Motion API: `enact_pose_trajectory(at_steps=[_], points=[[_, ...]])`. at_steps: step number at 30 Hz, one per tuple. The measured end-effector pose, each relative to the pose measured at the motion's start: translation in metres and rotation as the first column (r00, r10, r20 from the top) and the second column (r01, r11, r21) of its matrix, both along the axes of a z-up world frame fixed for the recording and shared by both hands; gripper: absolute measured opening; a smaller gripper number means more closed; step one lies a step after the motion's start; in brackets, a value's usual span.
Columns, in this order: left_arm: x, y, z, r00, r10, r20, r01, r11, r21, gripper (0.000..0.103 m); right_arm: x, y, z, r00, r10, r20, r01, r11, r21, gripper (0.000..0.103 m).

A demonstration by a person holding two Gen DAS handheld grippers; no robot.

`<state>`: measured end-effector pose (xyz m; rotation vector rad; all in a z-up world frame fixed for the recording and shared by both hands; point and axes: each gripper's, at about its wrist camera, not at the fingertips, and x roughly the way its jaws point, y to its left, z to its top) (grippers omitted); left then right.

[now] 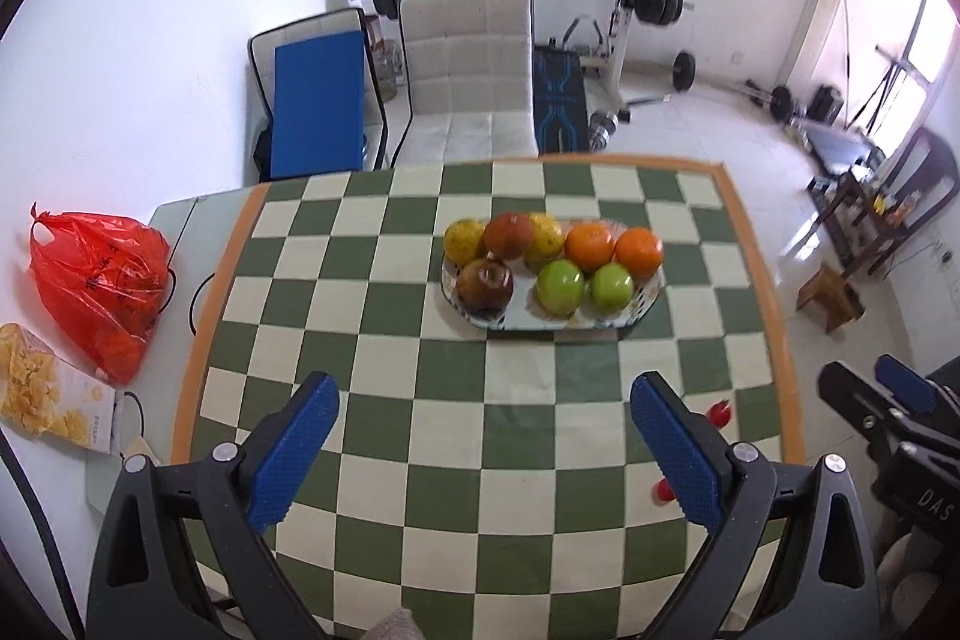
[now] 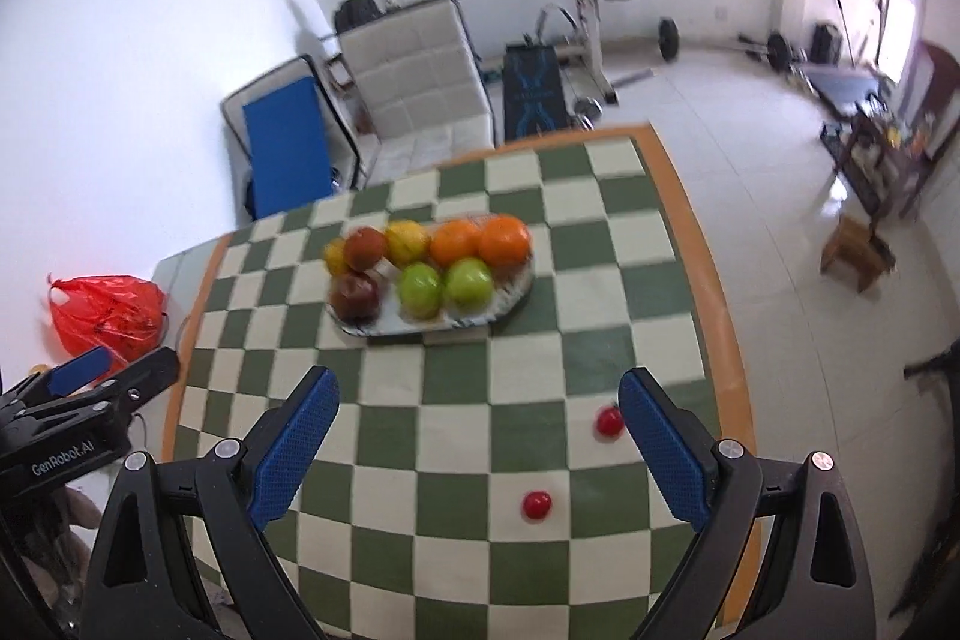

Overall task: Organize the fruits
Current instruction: 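Withdraw both tools from the plate toward the red cherry tomatoes, then grasp a cherry tomato with left while right grasps the other cherry tomato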

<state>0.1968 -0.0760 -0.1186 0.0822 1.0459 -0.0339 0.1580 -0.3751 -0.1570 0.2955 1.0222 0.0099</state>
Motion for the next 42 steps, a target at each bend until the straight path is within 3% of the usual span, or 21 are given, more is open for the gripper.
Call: enact_pose_trajectory(at_steps=[1, 3, 4, 7, 10, 12, 15, 20, 24, 29, 31, 33, 38, 42], points=[[0.006, -0.006, -0.014, 0.999, -0.003, -0.032, 0.004, 1.000, 0.021, 0.100, 0.002, -0.009, -0.016, 0.999, -0.017, -0.033, 0.017, 1.000, 0.003, 0.095], [0.013, -0.014, -0.038, 0.996, -0.009, -0.088, 0.013, 0.999, 0.042, 0.100, 0.003, -0.029, -0.058, 0.991, -0.048, -0.128, 0.051, 0.998, 0.019, 0.079], [0.018, -0.022, -0.055, 0.991, -0.023, -0.132, 0.029, 0.999, 0.041, 0.100, 0.004, -0.038, -0.077, 0.984, -0.061, -0.169, 0.068, 0.997, 0.033, 0.077], [0.025, -0.041, -0.095, 0.970, -0.052, -0.236, 0.066, 0.996, 0.052, 0.100, -0.001, -0.065, -0.140, 0.950, -0.118, -0.288, 0.153, 0.983, 0.102, 0.065], [0.029, -0.065, -0.136, 0.940, -0.085, -0.331, 0.115, 0.991, 0.071, 0.100, -0.005, -0.090, -0.182, 0.922, -0.170, -0.348, 0.243, 0.954, 0.176, 0.064], [0.030, -0.082, -0.160, 0.920, -0.104, -0.378, 0.144, 0.987, 0.077, 0.100, 0.000, -0.099, -0.200, 0.915, -0.181, -0.361, 0.264, 0.944, 0.198, 0.055], [0.031, -0.109, -0.197, 0.876, -0.141, -0.461, 0.188, 0.980, 0.058, 0.100, 0.013, -0.108, -0.219, 0.911, -0.183, -0.370, 0.275, 0.938, 0.212, 0.044], [0.026, -0.153, -0.242, 0.782, -0.230, -0.580, 0.256, 0.966, -0.038, 0.097, 0.028, -0.120, -0.224, 0.913, -0.193, -0.359, 0.276, 0.941, 0.197, 0.044], [0.016, -0.181, -0.263, 0.728, -0.305, -0.614, 0.327, 0.942, -0.079, 0.089, 0.037, -0.124, -0.217, 0.913, -0.194, -0.358, 0.276, 0.942, 0.193, 0.044], [0.003, -0.197, -0.283, 0.673, -0.343, -0.655, 0.384, 0.919, -0.086, 0.035, 0.040, -0.121, -0.221, 0.908, -0.176, -0.380, 0.260, 0.948, 0.183, 0.044], [0.002, -0.194, -0.280, 0.685, -0.358, -0.635, 0.396, 0.914, -0.088, 0.026, 0.040, -0.119, -0.224, 0.906, -0.165, -0.389, 0.252, 0.950, 0.185, 0.044], [0.007, -0.183, -0.275, 0.693, -0.346, -0.632, 0.370, 0.924, -0.099, 0.026, 0.044, -0.111, -0.231, 0.903, -0.143, -0.405, 0.236, 0.953, 0.189, 0.044], [0.029, -0.136, -0.263, 0.751, -0.262, -0.607, 0.261, 0.961, -0.092, 0.026, 0.057, -0.089, -0.251, 0.896, -0.102, -0.432, 0.195, 0.964, 0.178, 0.044], [0.042, -0.101, -0.256, 0.778, -0.184, -0.601, 0.152, 0.983, -0.105, 0.026, 0.063, -0.070, -0.261, 0.890, -0.072, -0.451, 0.143, 0.982, 0.126, 0.032]])
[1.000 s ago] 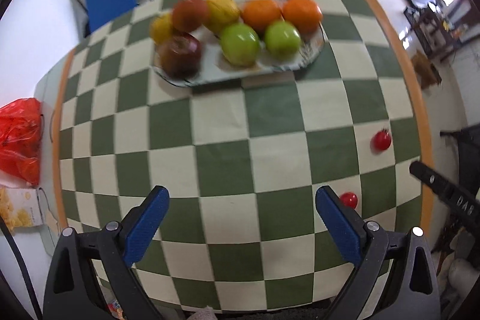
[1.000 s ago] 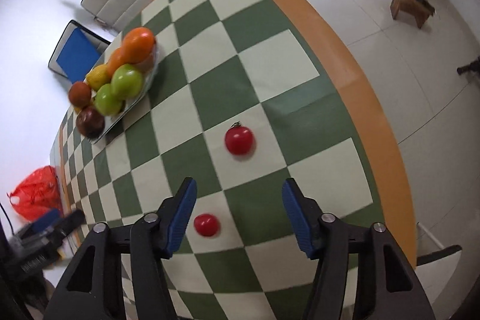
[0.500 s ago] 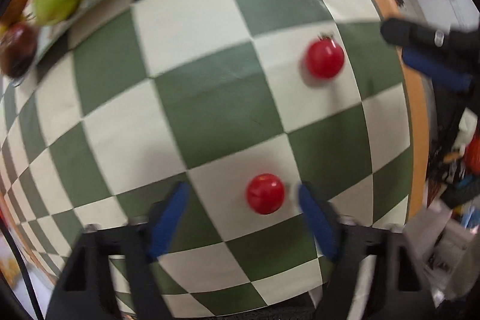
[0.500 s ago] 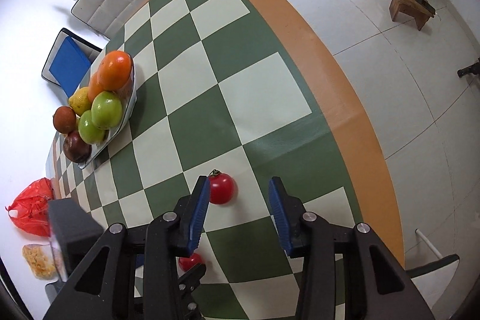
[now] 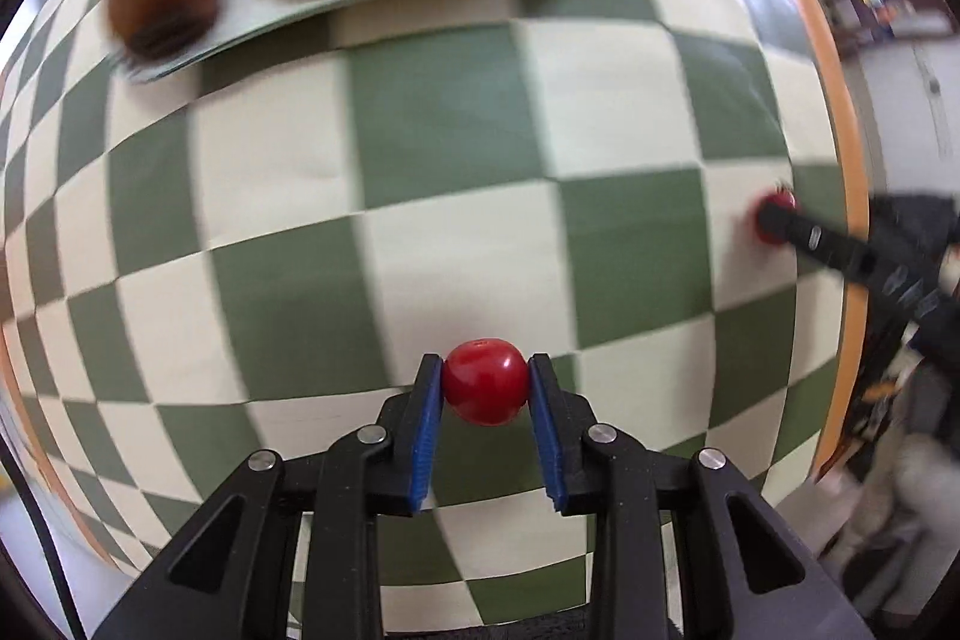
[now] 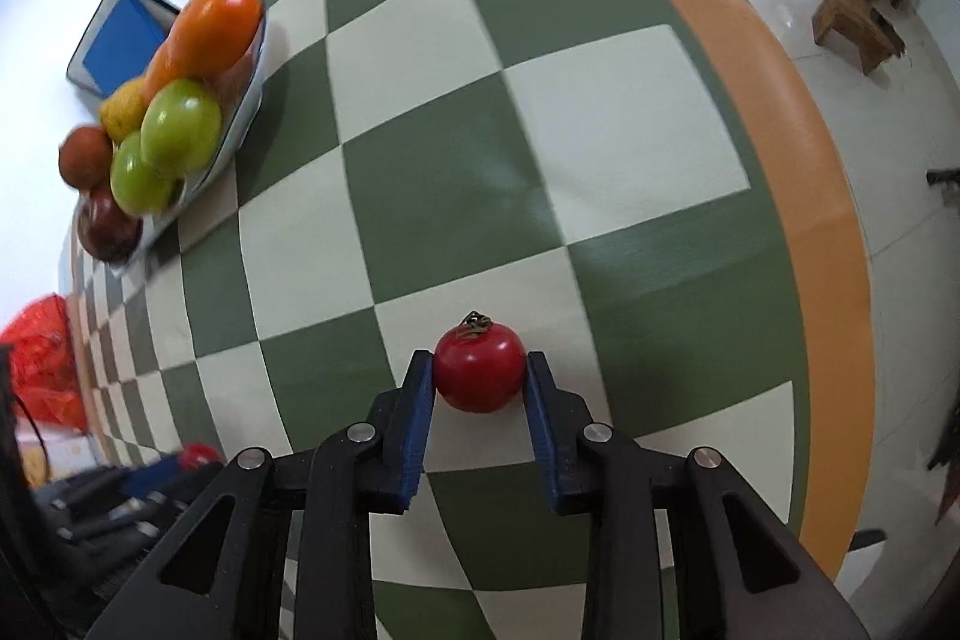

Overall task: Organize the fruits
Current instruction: 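Grasp a cherry tomato with left while right grasps the other cherry tomato, then place the cherry tomato with left while right places its tomato on the plate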

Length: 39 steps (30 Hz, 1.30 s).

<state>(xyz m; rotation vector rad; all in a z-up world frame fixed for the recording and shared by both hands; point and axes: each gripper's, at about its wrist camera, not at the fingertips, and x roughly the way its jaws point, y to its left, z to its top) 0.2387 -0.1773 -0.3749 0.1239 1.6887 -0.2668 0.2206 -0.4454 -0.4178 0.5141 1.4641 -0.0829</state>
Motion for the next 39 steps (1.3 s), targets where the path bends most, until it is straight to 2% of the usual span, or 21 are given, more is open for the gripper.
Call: enact_pose_trajectory(at_steps=[3, 6, 10, 13, 15, 19, 25, 30, 37, 39], points=[[0.006, 0.027, 0.010, 0.996, 0.088, 0.008, -0.087, 0.996, -0.027, 0.026, 0.000, 0.020, 0.008, 0.999, 0.041, 0.019, -0.042, 0.998, 0.054, 0.032], [0.016, 0.054, 0.021, 0.979, 0.202, -0.003, -0.202, 0.975, -0.090, 0.026, 0.005, 0.039, 0.023, 0.997, 0.052, 0.061, -0.060, 0.988, 0.142, 0.032], [0.042, 0.079, 0.036, 0.933, 0.358, -0.035, -0.357, 0.912, -0.200, 0.026, 0.029, 0.054, 0.048, 0.992, 0.029, 0.124, -0.059, 0.968, 0.245, 0.032], [0.071, 0.101, 0.042, 0.891, 0.451, -0.052, -0.448, 0.857, -0.255, 0.026, 0.056, 0.061, 0.057, 0.988, 0.032, 0.154, -0.072, 0.962, 0.264, 0.032], [0.095, 0.108, 0.045, 0.874, 0.483, -0.054, -0.478, 0.837, -0.266, 0.026, 0.072, 0.063, 0.059, 0.985, 0.039, 0.167, -0.082, 0.962, 0.259, 0.032], [0.120, 0.111, 0.045, 0.856, 0.515, -0.048, -0.507, 0.819, -0.268, 0.026, 0.107, 0.068, 0.054, 0.983, 0.065, 0.171, -0.103, 0.969, 0.224, 0.032], [0.143, 0.091, 0.025, 0.833, 0.537, -0.135, -0.551, 0.778, -0.302, 0.026, 0.137, 0.067, 0.037, 0.982, 0.124, 0.144, -0.147, 0.975, 0.164, 0.032], [0.151, 0.081, 0.009, 0.800, 0.552, -0.235, -0.600, 0.732, -0.322, 0.026, 0.148, 0.067, 0.031, 0.976, 0.166, 0.139, -0.184, 0.974, 0.133, 0.032], [0.149, 0.080, -0.002, 0.759, 0.568, -0.317, -0.650, 0.687, -0.324, 0.027, 0.152, 0.070, 0.023, 0.975, 0.182, 0.130, -0.199, 0.971, 0.134, 0.034], [0.149, 0.079, -0.004, 0.752, 0.572, -0.327, -0.658, 0.682, -0.319, 0.029, 0.151, 0.068, 0.022, 0.976, 0.177, 0.126, -0.194, 0.970, 0.143, 0.035]])
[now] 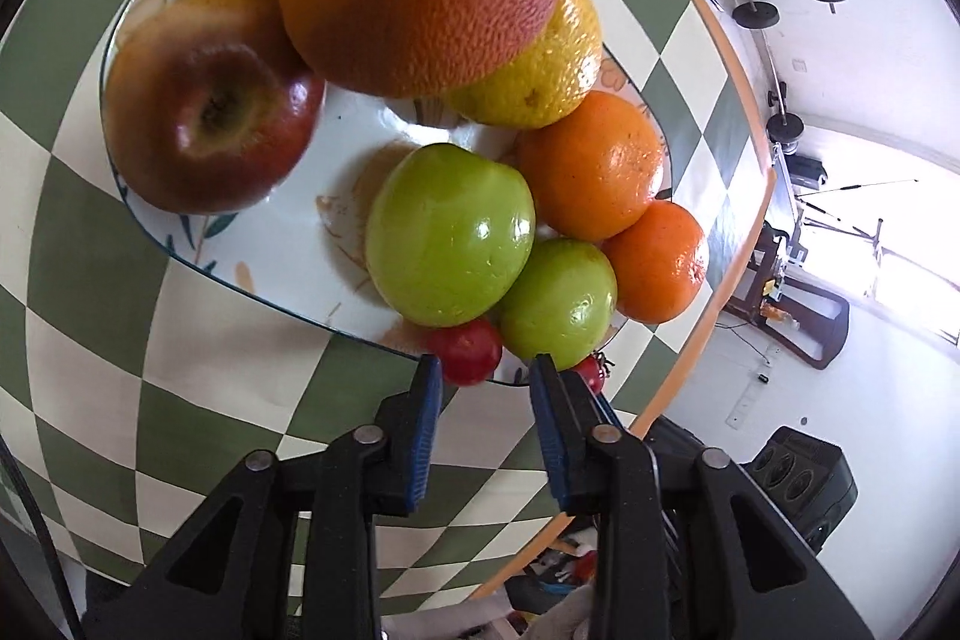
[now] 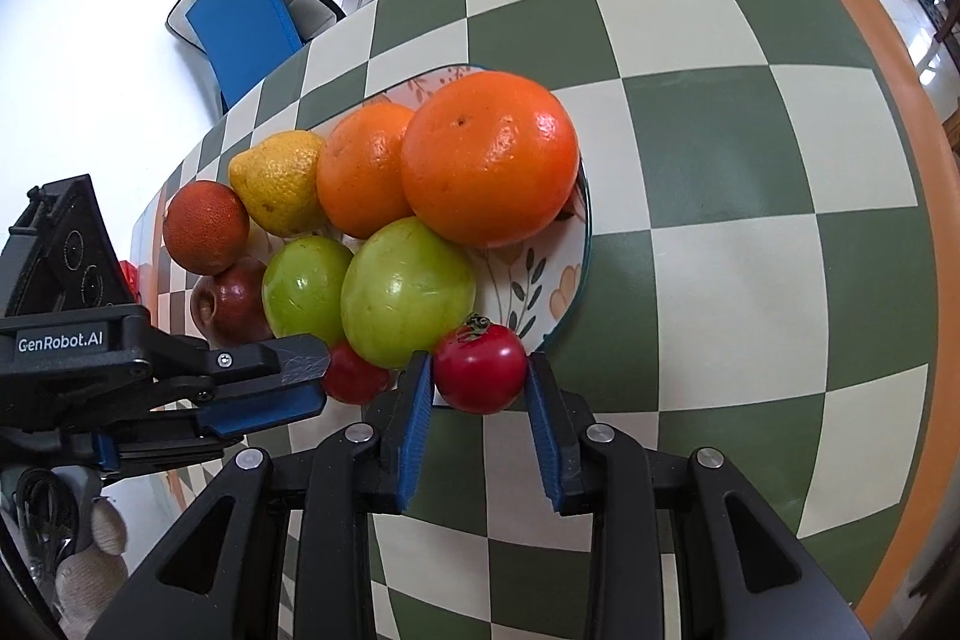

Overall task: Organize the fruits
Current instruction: 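Place the cherry tomato with left while right places its tomato on the plate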

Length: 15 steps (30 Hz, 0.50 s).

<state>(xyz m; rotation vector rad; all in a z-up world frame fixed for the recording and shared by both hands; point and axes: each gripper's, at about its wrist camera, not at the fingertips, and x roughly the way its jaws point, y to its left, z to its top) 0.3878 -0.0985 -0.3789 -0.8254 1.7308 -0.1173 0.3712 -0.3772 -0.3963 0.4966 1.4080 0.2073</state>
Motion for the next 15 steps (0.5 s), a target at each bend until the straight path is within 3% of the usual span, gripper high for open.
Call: enact_pose_trajectory(at_steps=[5, 8, 15], points=[[-0.001, -0.001, 0.007, 0.999, -0.050, 0.006, 0.050, 0.997, 0.055, 0.030, -0.001, -0.001, 0.002, 1.000, -0.001, 0.006, 0.001, 1.000, -0.016, 0.047], [-0.003, -0.003, 0.020, 0.989, -0.139, 0.049, 0.129, 0.978, 0.167, 0.032, -0.004, 0.000, 0.011, 1.000, 0.007, 0.022, -0.006, 0.998, -0.055, 0.052], [-0.018, -0.005, 0.049, 0.916, -0.379, 0.128, 0.283, 0.840, 0.463, 0.052, -0.014, 0.006, 0.041, 0.996, 0.047, 0.080, -0.029, 0.976, -0.215, 0.075]])
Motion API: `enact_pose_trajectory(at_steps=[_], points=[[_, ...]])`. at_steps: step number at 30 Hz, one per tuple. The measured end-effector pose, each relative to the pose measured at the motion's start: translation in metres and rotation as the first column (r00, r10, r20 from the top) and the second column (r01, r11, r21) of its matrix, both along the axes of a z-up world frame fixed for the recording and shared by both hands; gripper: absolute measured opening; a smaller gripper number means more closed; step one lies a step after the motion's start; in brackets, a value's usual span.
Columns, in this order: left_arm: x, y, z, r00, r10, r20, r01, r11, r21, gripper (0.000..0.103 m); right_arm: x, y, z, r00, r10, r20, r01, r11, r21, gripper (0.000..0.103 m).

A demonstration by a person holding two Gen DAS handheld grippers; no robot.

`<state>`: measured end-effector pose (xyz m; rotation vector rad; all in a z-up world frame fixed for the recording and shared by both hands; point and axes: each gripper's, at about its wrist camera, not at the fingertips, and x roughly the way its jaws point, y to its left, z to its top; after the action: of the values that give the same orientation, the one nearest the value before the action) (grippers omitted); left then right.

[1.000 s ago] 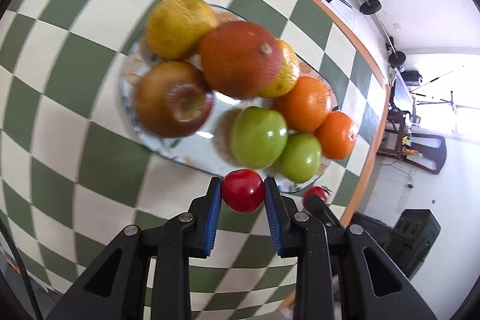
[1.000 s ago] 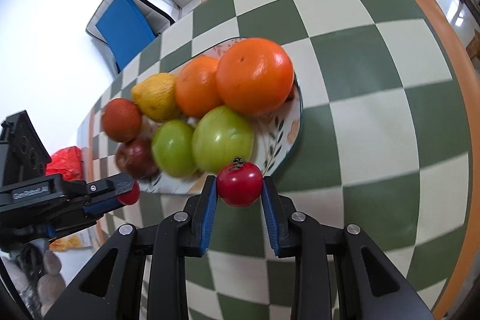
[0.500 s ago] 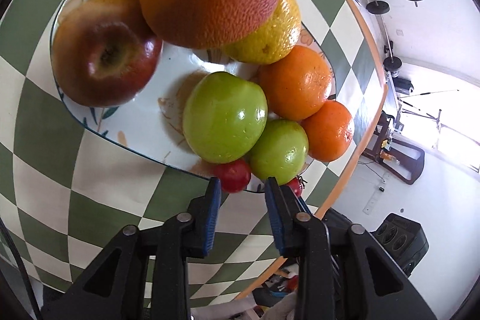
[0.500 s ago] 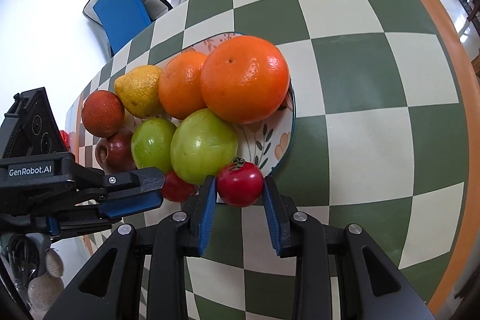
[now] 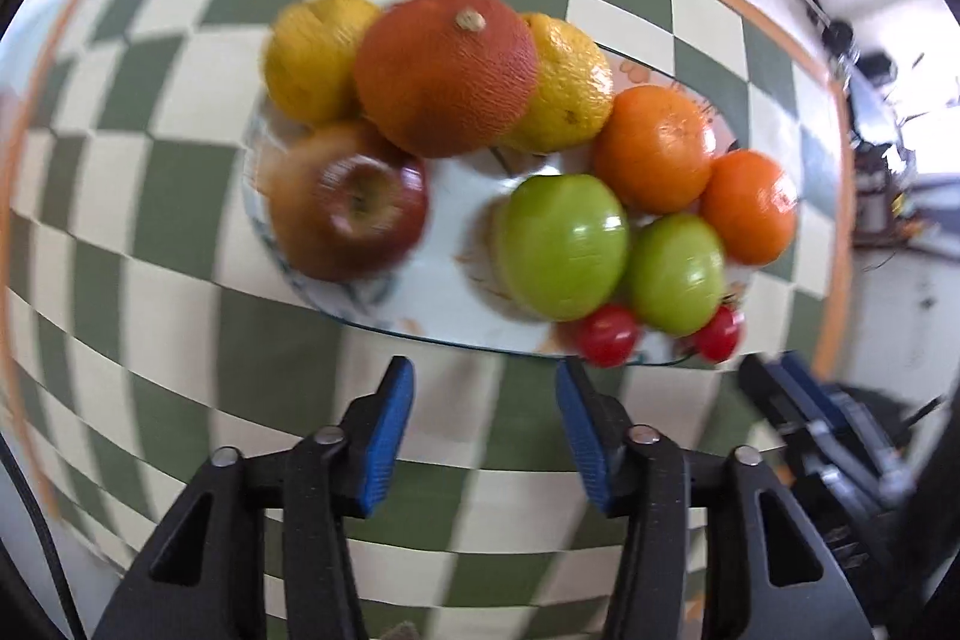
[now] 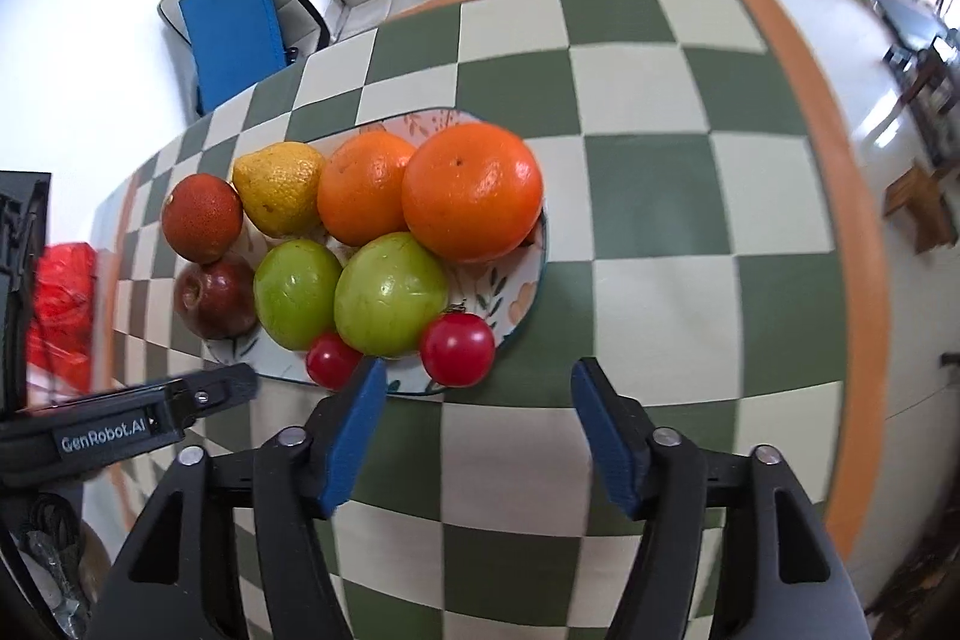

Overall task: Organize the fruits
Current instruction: 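Place the cherry tomato with left while right places its tomato on the plate, then lift both open tools back from the plate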

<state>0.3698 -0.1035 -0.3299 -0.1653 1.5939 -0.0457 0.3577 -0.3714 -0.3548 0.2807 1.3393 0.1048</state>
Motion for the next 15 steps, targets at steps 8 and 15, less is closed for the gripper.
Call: enact_pose_trajectory(at_steps=[8, 15], points=[[-0.013, 0.015, 0.023, 0.986, -0.100, 0.135, 0.076, 0.982, 0.175, 0.086, -0.008, 0.010, 0.023, 0.998, 0.026, 0.050, -0.020, 0.992, -0.121, 0.092], [-0.008, 0.017, 0.034, 0.975, -0.097, 0.200, 0.051, 0.973, 0.224, 0.102, -0.009, 0.016, 0.038, 0.995, 0.043, 0.089, -0.026, 0.982, -0.185, 0.097]])
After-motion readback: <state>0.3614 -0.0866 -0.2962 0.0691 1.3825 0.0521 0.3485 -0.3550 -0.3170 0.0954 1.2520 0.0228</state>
